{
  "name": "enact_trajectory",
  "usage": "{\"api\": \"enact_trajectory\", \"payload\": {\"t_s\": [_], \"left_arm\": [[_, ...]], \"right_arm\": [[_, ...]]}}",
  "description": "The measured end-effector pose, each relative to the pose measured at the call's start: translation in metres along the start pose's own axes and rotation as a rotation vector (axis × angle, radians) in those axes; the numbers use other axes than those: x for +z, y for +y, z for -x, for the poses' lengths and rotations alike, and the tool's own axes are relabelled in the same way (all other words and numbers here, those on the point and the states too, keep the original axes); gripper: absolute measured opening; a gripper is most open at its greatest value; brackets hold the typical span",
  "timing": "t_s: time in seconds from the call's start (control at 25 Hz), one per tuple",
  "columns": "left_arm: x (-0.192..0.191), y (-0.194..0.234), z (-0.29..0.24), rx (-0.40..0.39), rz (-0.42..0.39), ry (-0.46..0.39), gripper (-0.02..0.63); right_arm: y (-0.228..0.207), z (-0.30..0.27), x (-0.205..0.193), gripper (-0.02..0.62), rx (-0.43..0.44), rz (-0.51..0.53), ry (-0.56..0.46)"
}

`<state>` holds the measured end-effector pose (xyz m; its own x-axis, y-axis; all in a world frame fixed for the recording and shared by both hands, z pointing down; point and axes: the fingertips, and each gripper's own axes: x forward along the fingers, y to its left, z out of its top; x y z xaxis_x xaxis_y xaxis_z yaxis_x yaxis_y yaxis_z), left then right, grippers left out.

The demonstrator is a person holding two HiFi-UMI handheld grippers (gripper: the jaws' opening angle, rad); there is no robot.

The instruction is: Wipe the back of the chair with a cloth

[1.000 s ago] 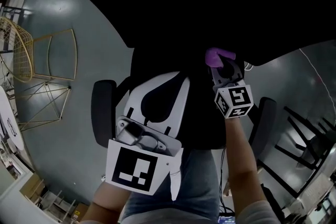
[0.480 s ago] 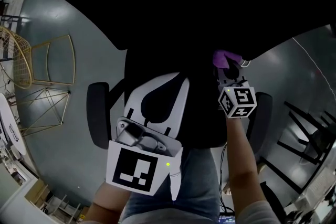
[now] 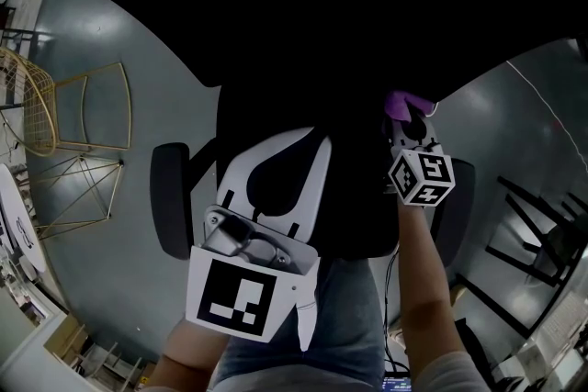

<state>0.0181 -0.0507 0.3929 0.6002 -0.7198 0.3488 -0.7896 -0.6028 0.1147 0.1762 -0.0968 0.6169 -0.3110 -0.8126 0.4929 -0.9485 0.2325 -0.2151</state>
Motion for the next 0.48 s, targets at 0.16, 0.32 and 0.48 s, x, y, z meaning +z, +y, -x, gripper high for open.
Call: {"api": "enact_trajectory", "payload": {"t_s": [0.16,0.32,0.48], "left_arm": [[-0.001,0.000,0.002,-0.001,-0.003,0.000,0.009],[0.000,-0.003,0.003,-0.003,-0.009,-0.002,0.009],[0.001,-0.005,0.004,-0.005,-0.009,-0.002,0.009]], "right_arm": [[-0.010,0.003,-0.003,0.069,-0.036,-0.030,-0.003],[-0.023,0.010,-0.004,0.069,-0.082,-0.065,-0.006],[-0.029,0.013,-0.003,0.069,-0.109,-0.076,-0.008]]}}
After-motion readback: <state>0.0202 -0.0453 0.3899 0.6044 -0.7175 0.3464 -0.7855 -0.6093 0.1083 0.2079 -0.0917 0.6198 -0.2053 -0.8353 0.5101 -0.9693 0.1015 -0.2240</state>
